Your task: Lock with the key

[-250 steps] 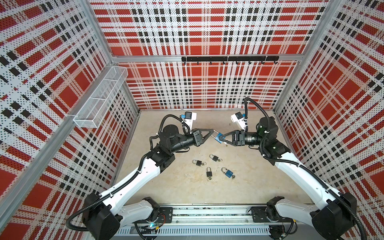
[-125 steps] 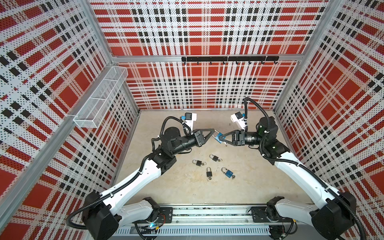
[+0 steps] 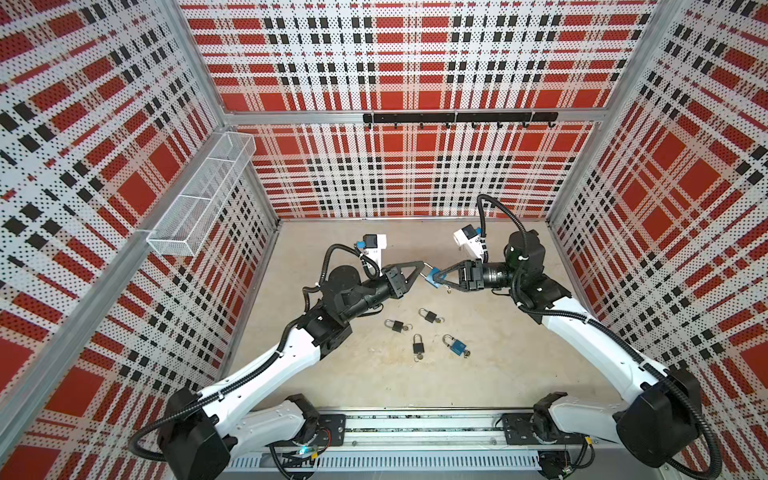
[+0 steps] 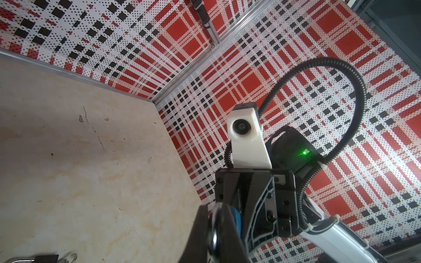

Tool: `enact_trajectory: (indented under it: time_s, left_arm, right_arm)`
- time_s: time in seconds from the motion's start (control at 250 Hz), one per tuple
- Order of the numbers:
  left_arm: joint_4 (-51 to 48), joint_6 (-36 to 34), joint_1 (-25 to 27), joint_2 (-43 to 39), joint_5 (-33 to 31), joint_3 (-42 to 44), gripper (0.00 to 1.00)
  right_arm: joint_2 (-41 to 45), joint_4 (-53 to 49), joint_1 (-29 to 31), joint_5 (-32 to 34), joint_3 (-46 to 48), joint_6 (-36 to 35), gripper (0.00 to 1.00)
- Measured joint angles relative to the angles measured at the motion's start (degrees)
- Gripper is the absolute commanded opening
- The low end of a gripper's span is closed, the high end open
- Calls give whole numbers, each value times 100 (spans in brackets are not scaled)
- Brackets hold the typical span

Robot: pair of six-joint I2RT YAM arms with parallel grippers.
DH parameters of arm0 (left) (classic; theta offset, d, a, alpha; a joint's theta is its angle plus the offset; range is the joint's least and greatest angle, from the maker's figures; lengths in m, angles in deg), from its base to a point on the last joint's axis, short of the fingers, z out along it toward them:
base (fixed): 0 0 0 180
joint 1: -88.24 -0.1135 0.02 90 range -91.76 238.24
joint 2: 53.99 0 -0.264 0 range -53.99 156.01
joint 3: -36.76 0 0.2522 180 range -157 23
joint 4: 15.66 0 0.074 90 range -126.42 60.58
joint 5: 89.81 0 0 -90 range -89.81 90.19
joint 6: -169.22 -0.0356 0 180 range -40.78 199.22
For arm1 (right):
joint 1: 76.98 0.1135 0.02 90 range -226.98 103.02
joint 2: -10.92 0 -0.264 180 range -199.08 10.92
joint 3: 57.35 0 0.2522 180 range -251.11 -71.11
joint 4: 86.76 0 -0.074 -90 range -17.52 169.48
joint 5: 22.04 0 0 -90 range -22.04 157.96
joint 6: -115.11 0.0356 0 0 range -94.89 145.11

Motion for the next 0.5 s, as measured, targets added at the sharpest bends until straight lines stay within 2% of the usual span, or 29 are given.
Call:
enact_trajectory:
  time_s: [0.248,0.5]
  left_arm:
    - [24,55,173,-26,-376,81,0]
    - [-2,66,170,-133,-476,149,0]
  right_arm:
    - [-195,7,0,-114,-101,-52,0]
    - [-341,256,0,-306,-101,-7,0]
